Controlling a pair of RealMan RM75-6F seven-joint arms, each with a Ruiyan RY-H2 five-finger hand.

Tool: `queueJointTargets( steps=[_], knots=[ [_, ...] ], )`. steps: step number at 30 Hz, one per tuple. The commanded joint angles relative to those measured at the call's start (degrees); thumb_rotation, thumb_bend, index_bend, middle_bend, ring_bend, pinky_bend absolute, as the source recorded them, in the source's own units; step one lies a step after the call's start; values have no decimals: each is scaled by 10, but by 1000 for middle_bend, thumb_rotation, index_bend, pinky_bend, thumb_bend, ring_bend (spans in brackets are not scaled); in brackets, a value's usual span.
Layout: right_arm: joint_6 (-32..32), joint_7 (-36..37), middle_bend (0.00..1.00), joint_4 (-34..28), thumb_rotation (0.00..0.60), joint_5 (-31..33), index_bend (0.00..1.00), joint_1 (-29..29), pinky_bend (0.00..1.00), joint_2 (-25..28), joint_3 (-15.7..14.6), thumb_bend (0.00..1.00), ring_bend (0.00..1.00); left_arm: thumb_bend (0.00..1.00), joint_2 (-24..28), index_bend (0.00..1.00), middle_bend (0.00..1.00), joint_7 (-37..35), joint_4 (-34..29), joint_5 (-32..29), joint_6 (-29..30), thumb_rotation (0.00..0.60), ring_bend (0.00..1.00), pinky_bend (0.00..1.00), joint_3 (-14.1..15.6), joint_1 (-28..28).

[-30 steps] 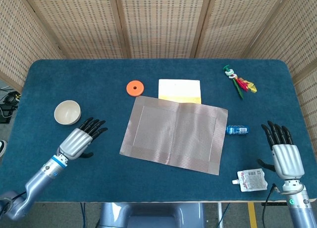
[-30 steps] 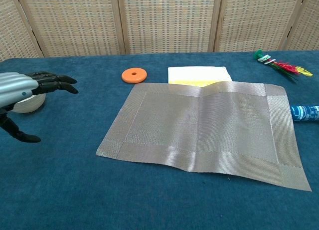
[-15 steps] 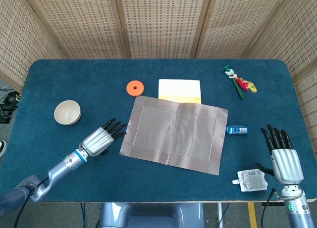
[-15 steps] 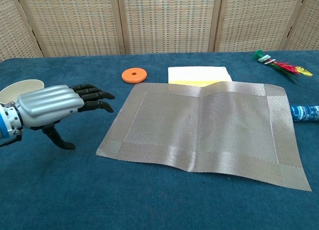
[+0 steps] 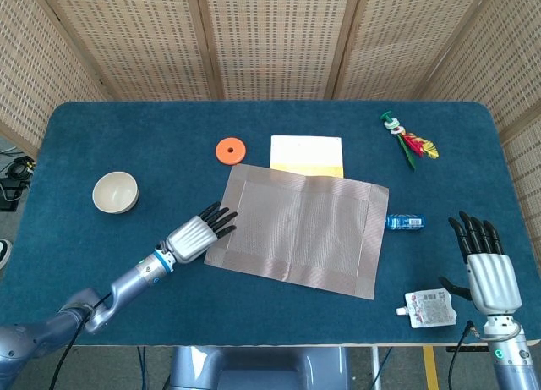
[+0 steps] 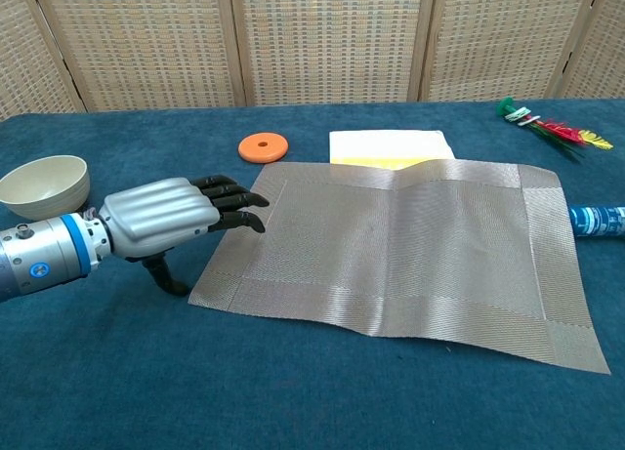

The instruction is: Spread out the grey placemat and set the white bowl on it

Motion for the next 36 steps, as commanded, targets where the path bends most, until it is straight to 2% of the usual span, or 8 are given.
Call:
queueJointTargets(
  steps=[1,6,11,31,34,36],
  knots=[
    [-2,-1,0,-1,600,-3,0,-1,0,0,0,0,0,26,-13,166,0,0,10,-4,-4,600,0,0,0,-8],
    [-5,1,0,-5,600,-7,0,-2,0,3,-1,0,0,215,-22,185,0,-2,13,-4,-1,600,0,0,0,-18],
    [-4,3,0,-9,600,-13,0,-4,0,6,-1,0,0,326,-20,199,0,3,5,-5,1,600,0,0,1,-28],
    [-3,-5,0,-20,600,-26,0,-12,0,9,2,0,0,338,17,235,0,38,-42,-24,12,600,0,0,6,-33],
    [-2,-4,0,-21,600,-30,0,-13,0,10,3,0,0,358,16,283,0,40,-45,-27,12,600,0,0,7,-33],
    [-2,-3,0,-22,600,-33,0,-13,0,11,2,0,0,410,15,337,0,41,-47,-29,11,600,0,0,8,-33]
  ],
)
